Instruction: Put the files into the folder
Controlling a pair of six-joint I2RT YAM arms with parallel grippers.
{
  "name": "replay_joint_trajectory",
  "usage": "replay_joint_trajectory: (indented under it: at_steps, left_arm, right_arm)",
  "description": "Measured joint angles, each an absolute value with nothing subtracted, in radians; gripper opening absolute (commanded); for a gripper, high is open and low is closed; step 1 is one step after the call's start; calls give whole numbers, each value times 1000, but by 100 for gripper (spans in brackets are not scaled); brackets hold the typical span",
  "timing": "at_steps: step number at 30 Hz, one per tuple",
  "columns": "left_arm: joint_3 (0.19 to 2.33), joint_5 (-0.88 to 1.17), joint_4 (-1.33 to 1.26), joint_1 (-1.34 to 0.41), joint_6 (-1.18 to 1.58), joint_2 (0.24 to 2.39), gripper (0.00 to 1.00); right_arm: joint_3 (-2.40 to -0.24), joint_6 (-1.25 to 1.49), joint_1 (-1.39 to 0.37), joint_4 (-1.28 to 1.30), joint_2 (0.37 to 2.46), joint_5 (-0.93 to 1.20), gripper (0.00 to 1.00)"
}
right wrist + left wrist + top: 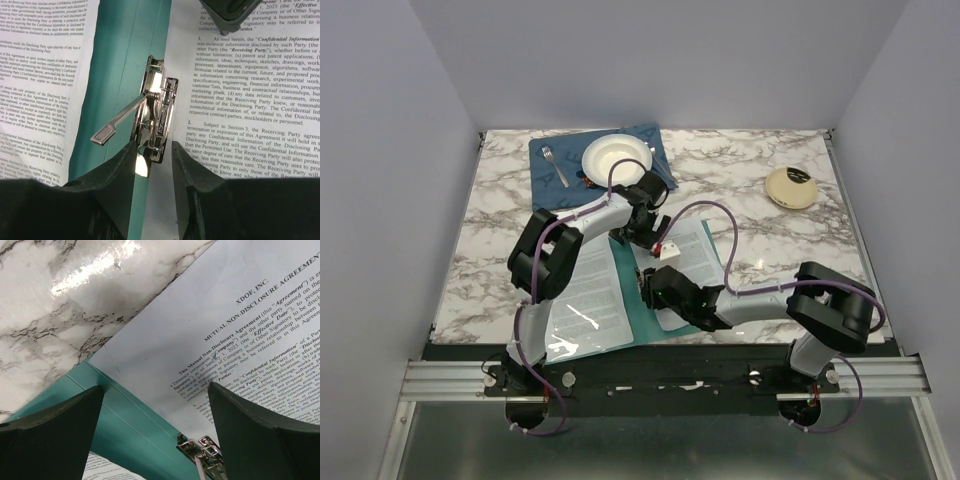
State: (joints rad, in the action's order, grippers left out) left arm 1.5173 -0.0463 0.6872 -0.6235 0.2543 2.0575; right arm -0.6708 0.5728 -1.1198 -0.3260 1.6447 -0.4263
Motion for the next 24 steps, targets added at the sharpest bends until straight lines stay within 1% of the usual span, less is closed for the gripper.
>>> replay_joint_trajectory:
  at_steps: [5, 11, 13, 14, 17, 18, 20, 24]
  left_arm:
    - [1515, -46, 685, -624, 254, 2056, 99]
    - [1509, -47, 680, -623, 254, 2053, 99]
    - [1508, -47, 679, -623, 254, 2052, 99]
    - [1507, -47, 679, -623, 254, 2052, 99]
    - [1507, -47, 678, -623, 254, 2051, 99]
    - [1507, -47, 678, -623, 254, 2051, 99]
    - [1504, -47, 676, -623, 254, 2049, 99]
    - [1501, -48, 675, -623, 254, 2048, 99]
  right_arm:
    - [-650, 576, -1129, -299, 1588, -433, 40]
    - [-622, 543, -1131, -323, 1435, -439, 40]
    - [-622, 521, -1131, -357, 1417, -451, 36]
    - [-624, 511, -1131, -365, 1418, -462, 36]
    - [-630, 514, -1131, -346, 1438, -527, 45]
    - [-634, 529, -1131, -325, 1446, -565, 51]
    - [-642, 577, -1128, -256, 1458, -643, 55]
    - [-654, 727, -1097, -51, 1467, -776, 67]
